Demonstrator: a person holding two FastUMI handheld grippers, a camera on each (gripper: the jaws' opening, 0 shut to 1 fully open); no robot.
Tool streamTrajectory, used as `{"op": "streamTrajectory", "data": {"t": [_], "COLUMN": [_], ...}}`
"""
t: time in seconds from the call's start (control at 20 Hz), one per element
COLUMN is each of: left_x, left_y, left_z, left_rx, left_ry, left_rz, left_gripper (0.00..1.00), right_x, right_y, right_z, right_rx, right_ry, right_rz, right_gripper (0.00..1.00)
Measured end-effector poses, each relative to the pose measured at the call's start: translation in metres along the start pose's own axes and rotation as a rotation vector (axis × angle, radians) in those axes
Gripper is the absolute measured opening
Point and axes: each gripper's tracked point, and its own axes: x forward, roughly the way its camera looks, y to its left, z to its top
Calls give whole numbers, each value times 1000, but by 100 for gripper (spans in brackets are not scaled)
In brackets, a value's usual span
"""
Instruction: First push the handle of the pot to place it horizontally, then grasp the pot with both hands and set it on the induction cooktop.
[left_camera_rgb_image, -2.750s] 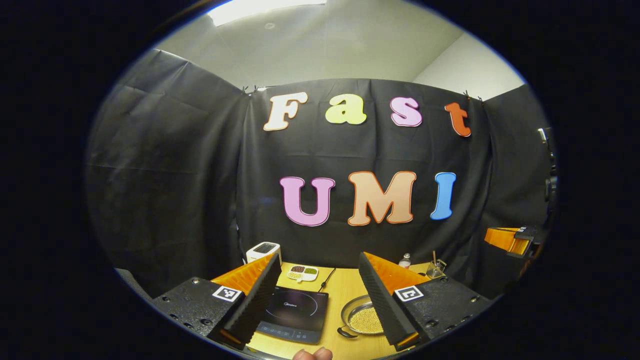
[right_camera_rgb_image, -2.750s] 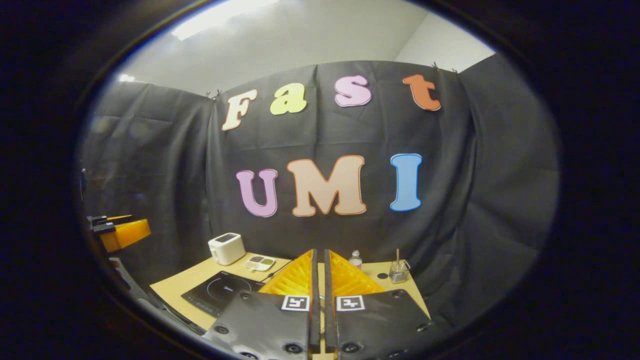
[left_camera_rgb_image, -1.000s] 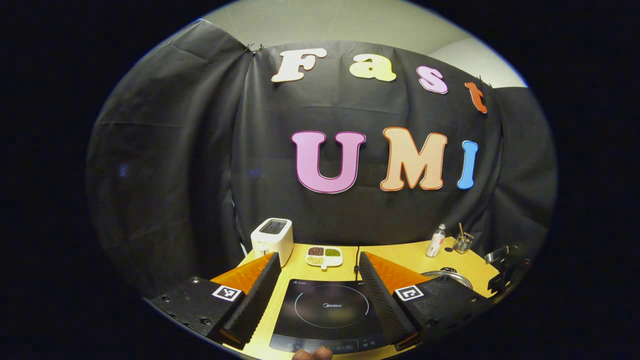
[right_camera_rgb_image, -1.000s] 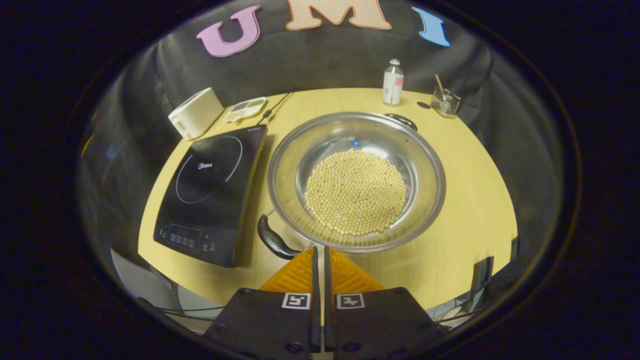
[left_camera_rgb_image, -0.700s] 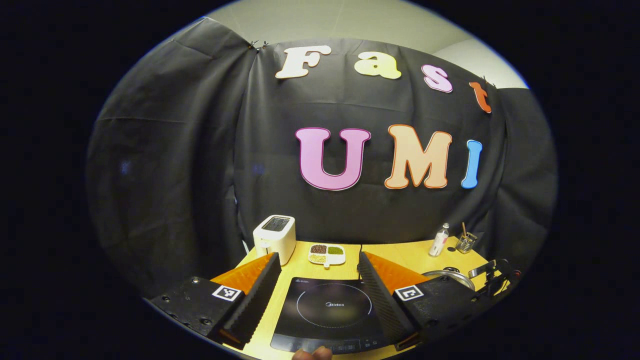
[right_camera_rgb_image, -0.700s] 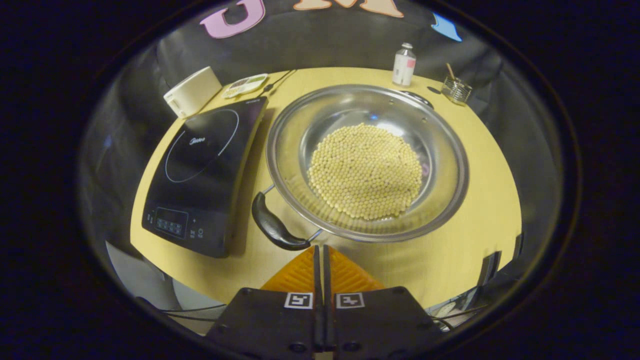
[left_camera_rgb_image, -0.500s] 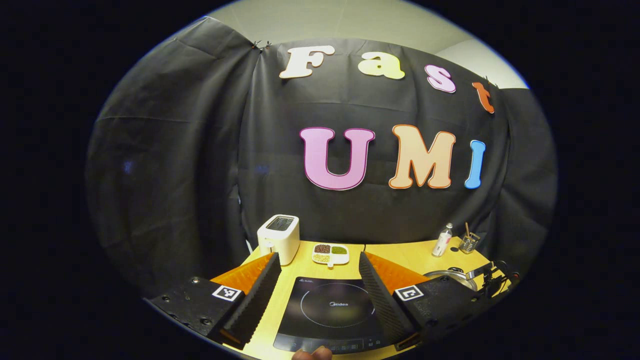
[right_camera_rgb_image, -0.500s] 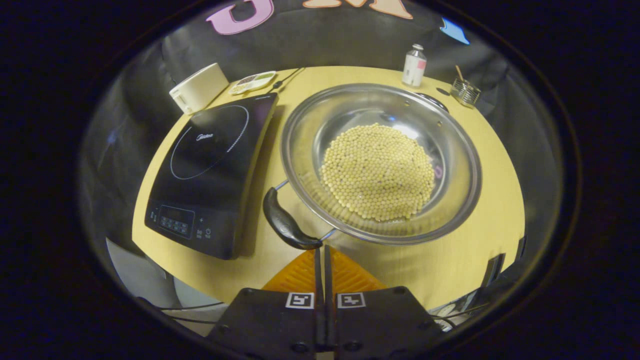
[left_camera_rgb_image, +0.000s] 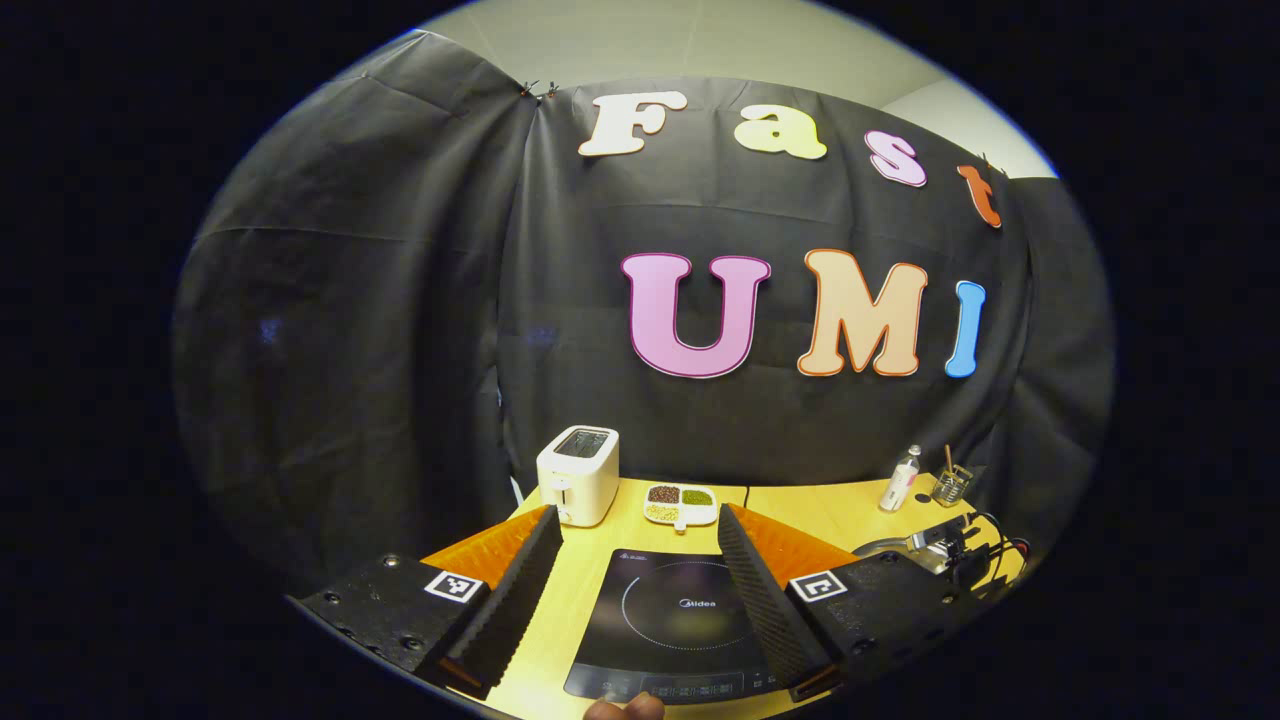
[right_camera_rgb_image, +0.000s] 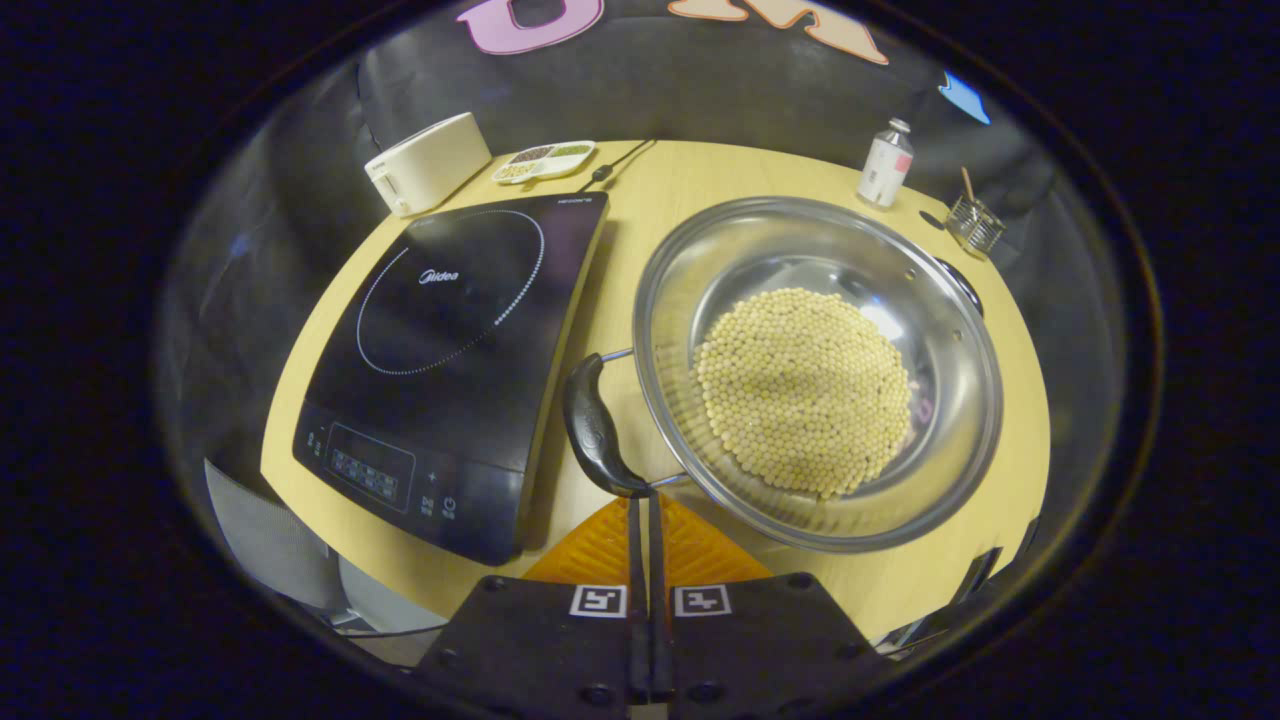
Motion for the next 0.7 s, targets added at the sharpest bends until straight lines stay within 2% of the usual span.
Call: {"op": "streamTrajectory", "data": {"t": [0.1, 0.15, 0.2, 0.3, 0.45, 0.5, 0.55, 0.7], "left_x": [-5, -5, -5, -9, -16, -18, -20, -29], "left_y": [6, 8, 10, 13, 16, 17, 18, 17], "left_z": [-2, -2, -2, -2, -1, 0, 0, 0], "left_rx": [-1, -3, -4, -4, 1, 2, 2, 7], "left_ry": [3, 4, 4, 3, -3, -6, -7, -3], "left_rz": [11, 17, 22, 30, 38, 41, 42, 38], "left_gripper": [95, 95, 95, 95, 95, 95, 95, 95], "right_x": [5, 8, 11, 16, 21, 23, 25, 29], "right_y": [7, 10, 12, 17, 21, 22, 23, 23], "right_z": [10, 15, 20, 29, 41, 44, 46, 52], "right_rx": [12, 20, 27, 46, 71, 74, 76, 106], "right_ry": [-1, -2, -3, -6, -9, -10, -13, -15], "right_rz": [4, 5, 4, 0, 1, 0, -2, -3], "right_gripper": [4, 0, 4, 4, 4, 0, 5, 2]}}
